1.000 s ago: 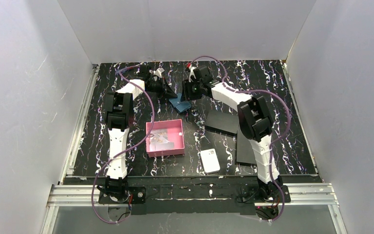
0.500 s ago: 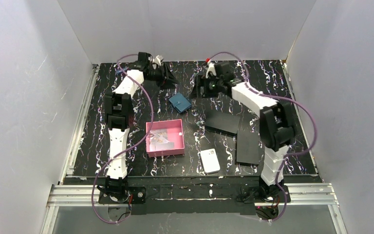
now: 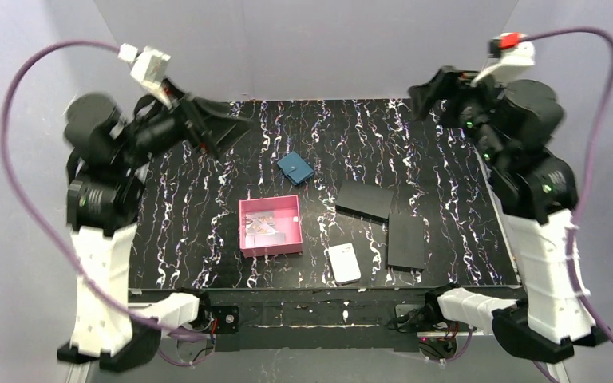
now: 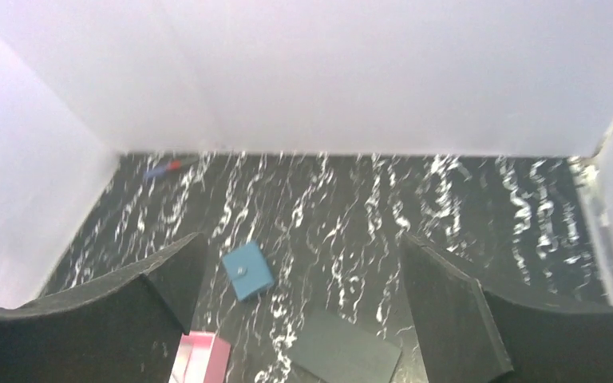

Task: Put the credit cards into the card holder
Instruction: Reset both arms

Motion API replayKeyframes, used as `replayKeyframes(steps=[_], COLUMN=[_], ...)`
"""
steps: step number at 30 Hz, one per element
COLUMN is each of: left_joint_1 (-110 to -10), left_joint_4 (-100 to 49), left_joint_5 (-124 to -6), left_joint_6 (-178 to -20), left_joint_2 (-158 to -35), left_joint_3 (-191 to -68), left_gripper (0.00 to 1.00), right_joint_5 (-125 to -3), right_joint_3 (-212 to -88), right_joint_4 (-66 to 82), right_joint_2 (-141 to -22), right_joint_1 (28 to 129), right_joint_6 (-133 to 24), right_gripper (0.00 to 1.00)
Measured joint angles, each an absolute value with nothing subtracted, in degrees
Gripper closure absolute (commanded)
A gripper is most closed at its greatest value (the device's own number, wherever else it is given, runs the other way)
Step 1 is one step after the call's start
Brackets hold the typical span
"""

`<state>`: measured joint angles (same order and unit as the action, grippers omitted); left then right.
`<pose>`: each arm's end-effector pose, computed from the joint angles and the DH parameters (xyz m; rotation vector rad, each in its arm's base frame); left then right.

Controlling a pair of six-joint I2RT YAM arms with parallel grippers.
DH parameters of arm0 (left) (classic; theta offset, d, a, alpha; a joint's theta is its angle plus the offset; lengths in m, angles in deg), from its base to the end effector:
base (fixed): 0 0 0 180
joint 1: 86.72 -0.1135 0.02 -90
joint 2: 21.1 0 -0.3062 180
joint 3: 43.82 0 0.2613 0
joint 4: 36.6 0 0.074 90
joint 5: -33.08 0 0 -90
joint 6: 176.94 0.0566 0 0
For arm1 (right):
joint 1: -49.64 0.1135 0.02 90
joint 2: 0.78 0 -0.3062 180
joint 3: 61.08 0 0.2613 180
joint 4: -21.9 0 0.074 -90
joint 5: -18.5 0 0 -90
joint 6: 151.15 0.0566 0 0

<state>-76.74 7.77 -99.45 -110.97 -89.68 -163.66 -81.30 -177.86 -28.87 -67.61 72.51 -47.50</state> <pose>0.1771 -0.0700 0.6162 0.4498 1.5014 -1.0076 0.1856 0.0678 0.5932 0.0061 1.5965 0.3619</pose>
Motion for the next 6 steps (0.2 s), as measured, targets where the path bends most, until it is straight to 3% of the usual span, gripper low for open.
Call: replayKeyframes(steps=[6], left_joint_1=[-76.7], left_joint_4=[1.6], left_joint_5=[-91.6], left_joint_6=[-111.0], left_joint_2=[-76.8], left_joint_3=[-154.9], left_gripper=[0.02], right_joint_5=[-88.8], right_joint_3=[-180.8], right_joint_4=[-29.4], right_joint_2=[-61.0], right_joint_1=[72.5], right_joint_6=[-49.5], right_gripper=[0.02])
